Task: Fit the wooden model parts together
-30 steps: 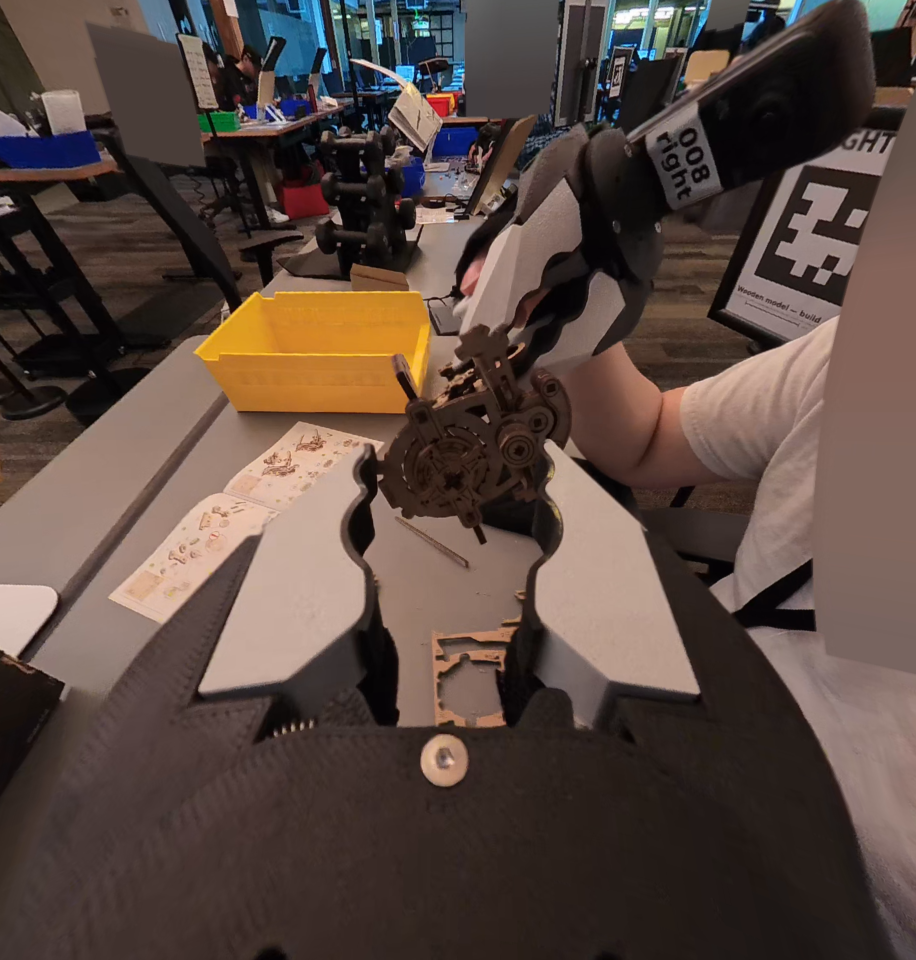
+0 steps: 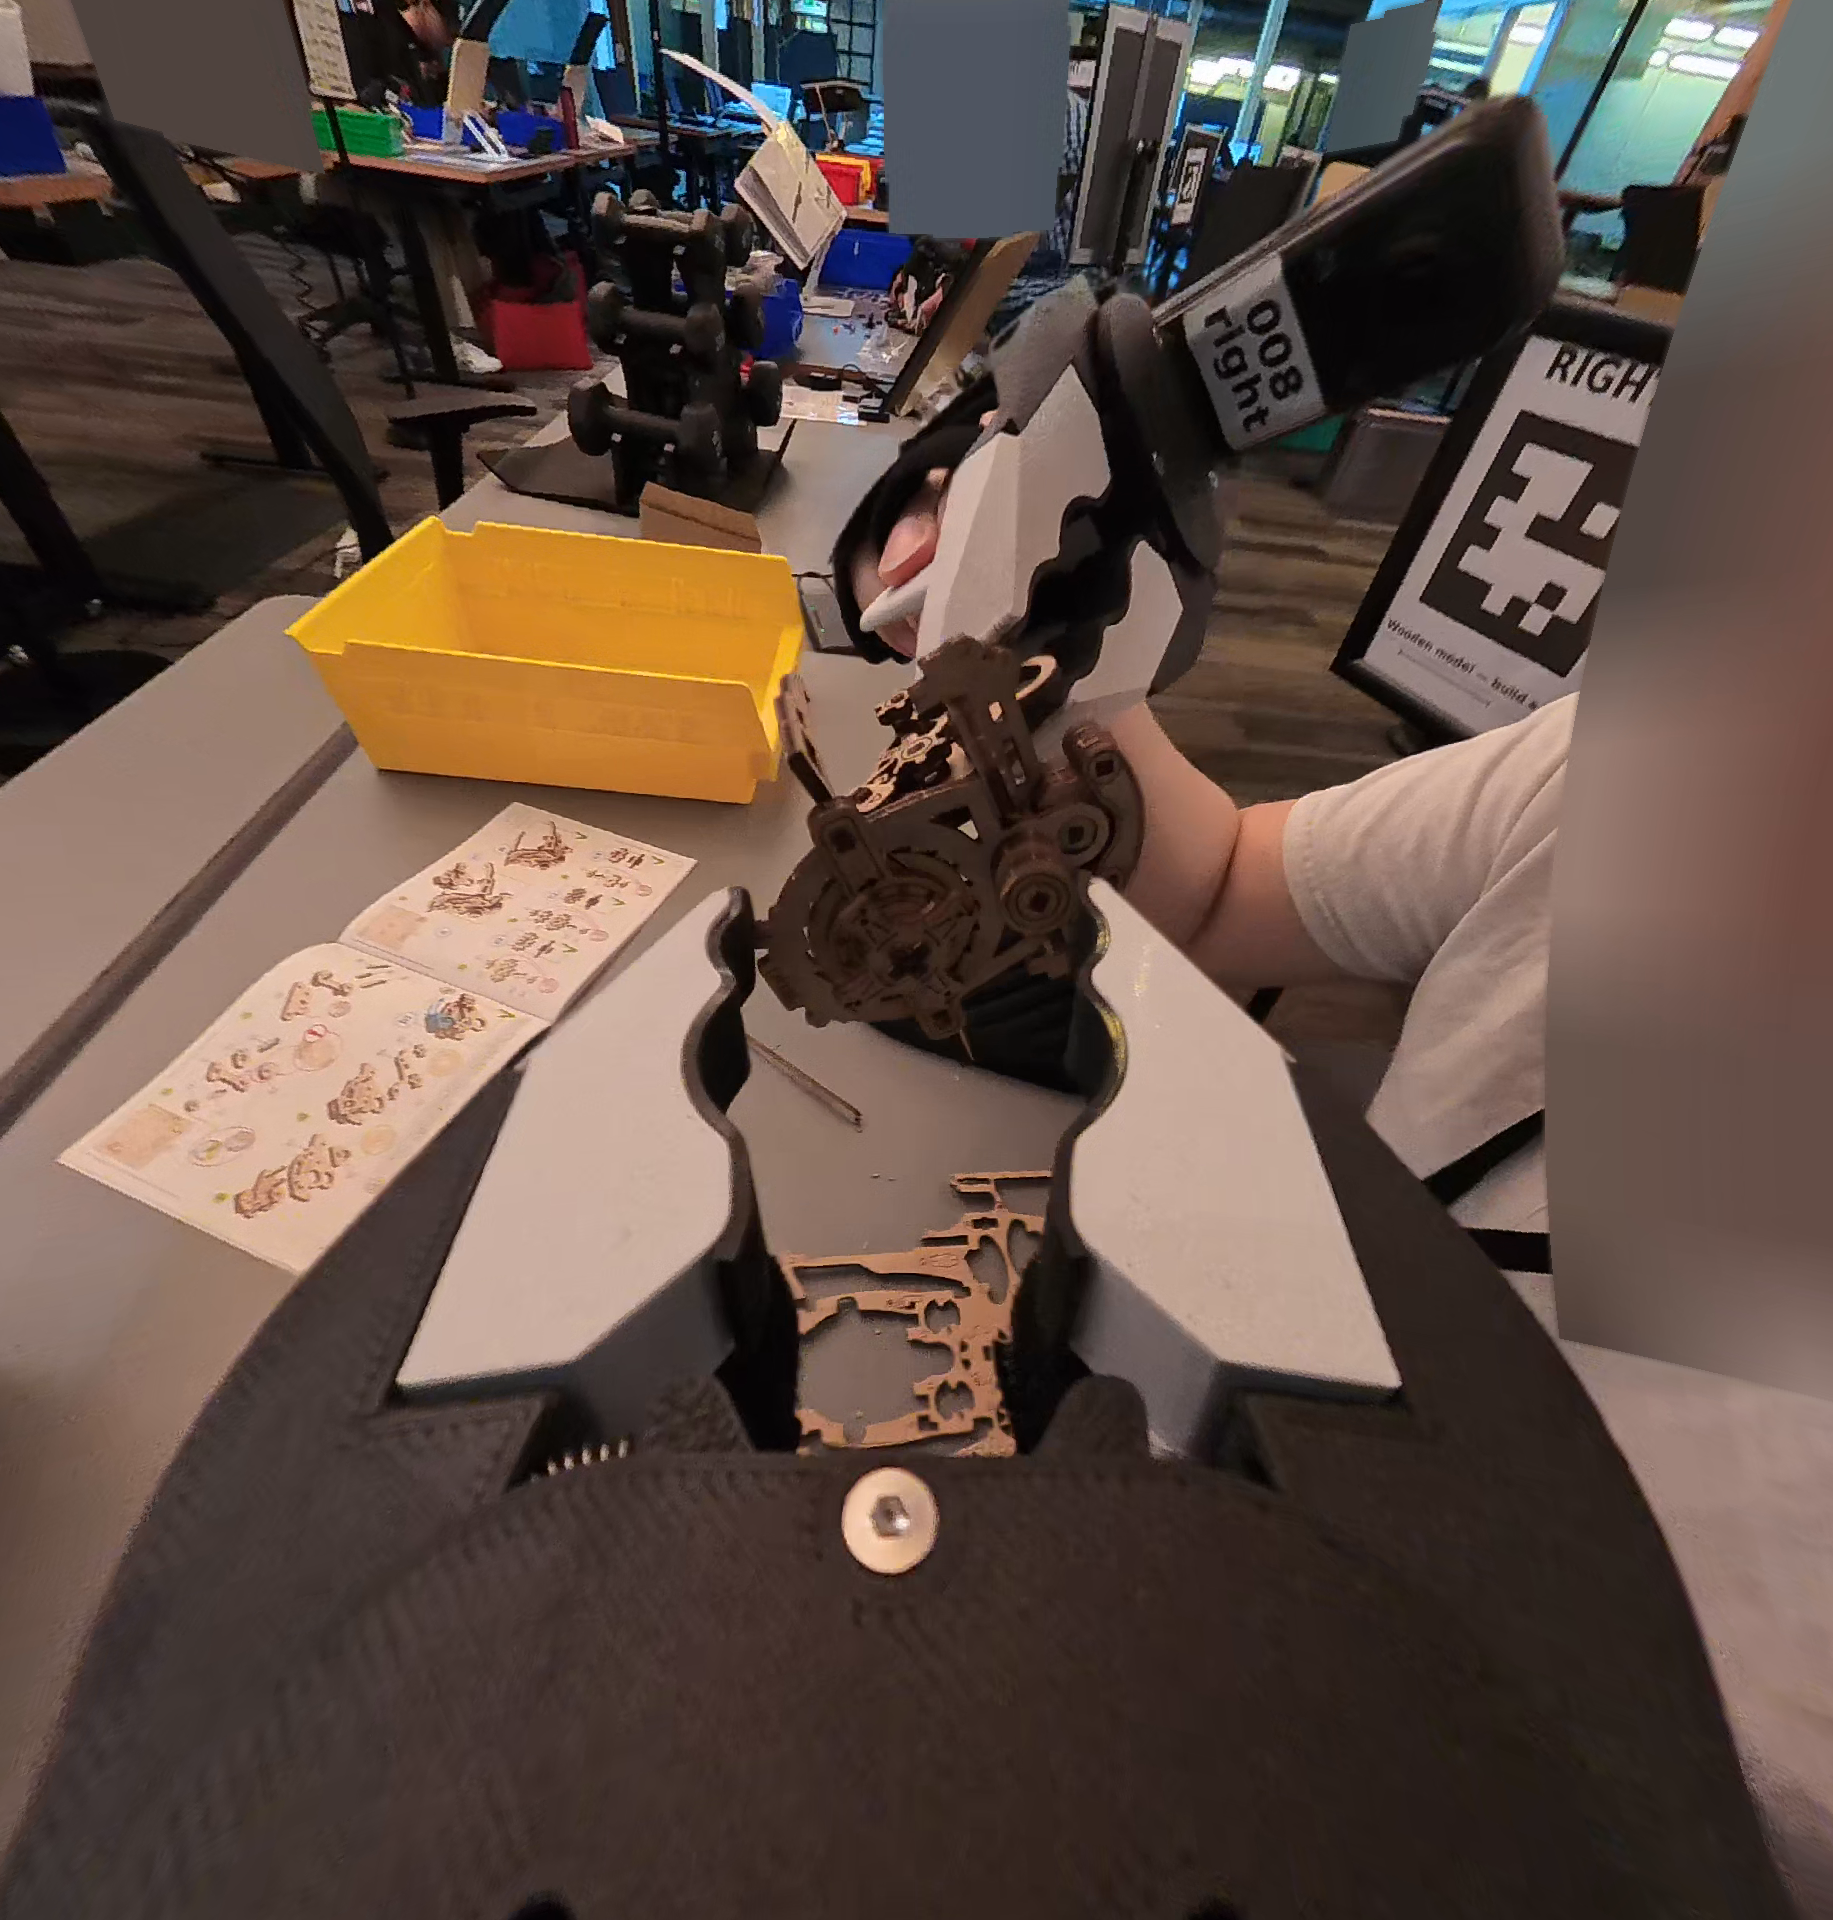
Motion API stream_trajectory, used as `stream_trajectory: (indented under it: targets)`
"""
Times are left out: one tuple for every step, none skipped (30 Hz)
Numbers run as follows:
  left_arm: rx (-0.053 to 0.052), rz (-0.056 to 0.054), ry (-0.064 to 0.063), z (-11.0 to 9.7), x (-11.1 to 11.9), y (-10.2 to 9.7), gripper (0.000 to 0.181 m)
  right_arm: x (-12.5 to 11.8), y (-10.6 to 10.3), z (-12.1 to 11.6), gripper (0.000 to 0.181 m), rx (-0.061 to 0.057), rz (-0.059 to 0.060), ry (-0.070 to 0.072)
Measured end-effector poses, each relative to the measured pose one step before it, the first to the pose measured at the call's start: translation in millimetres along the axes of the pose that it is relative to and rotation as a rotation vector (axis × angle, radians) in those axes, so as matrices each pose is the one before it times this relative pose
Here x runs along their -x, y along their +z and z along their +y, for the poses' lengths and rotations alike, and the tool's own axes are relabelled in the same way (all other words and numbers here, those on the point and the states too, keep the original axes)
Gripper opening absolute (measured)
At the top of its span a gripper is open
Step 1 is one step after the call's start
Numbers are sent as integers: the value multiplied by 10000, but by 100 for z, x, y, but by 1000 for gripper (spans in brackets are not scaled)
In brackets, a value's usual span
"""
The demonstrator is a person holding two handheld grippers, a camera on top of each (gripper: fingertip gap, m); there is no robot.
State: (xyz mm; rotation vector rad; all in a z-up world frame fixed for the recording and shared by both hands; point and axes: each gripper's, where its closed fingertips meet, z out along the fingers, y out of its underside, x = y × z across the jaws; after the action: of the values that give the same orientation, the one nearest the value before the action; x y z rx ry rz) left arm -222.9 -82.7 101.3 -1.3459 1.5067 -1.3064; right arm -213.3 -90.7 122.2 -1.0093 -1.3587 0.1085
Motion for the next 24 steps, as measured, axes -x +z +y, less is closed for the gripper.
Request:
stream_trajectory:
  targets:
    - [46,-85,183,18,7,5,59,6,-13,-19,11,-37,0,-35]
    - [35,-72,130,6,12,1,59,23,-8,-10,11,-16,2,-28]
    - [2,-35,47,-21,-11,0,59,-1,-13,-4,11,-2,5,3]
    - [-22,20,5,-33,-51,-12,59,2,-20,-74,11,-43,19,-42]
    - [-48,44,-27,-69,-50,-15,59,-8,-24,-89,11,-50,41,-95]
    - [-50,25,-85,-66,17,-19,59,-26,1,-26,10,-12,70,-169]
    - [-21,-7,-112,-5,80,-10,59,1,31,99,10,51,109,-300]
    - [11,2,-108,56,91,11,59,43,31,116,10,63,101,-347]
    - [-4,2,-85,37,86,16,59,14,23,84,10,39,77,-239]
    - [-24,23,-75,-5,29,13,59,2,9,47,10,18,15,-45]
    - [-32,94,-115,-29,-80,11,59,-18,-44,-80,10,-59,-26,84]
    - [-77,160,-126,-98,-167,4,59,-52,-83,-241,10,-159,8,53]
    - [-78,154,-96,-94,-173,-10,59,-29,-84,-262,10,-160,20,-28]
    - [-22,69,-54,-23,-51,9,59,0,-23,-80,10,-11,12,-59]
    - [21,-50,54,47,87,15,59,-2,25,104,10,113,34,-77]
    - [21,-105,205,9,109,11,59,-19,39,131,10,106,58,-118]
    - [36,-105,399,8,3,28,59,22,-15,-33,10,-41,37,-114]
    - [29,-152,371,-38,10,-10,59,23,-65,-115,11,-145,3,-86]
    - [-2,-321,207,-108,290,-81,59,83,-60,-53,11,-148,-53,-53]
    - [48,-447,308,-8,540,-146,59,159,-115,-135,12,-208,-115,-24]
    - [77,-374,479,55,434,-170,59,-117,-180,122,15,-25,35,-46]
    - [112,-300,579,123,298,-154,59,-331,-255,320,20,89,135,-36]
    - [136,-346,588,167,350,-126,59,-309,-306,304,22,48,83,71]
    - [144,-415,552,180,418,-86,59,-238,-318,174,22,-68,-5,246]
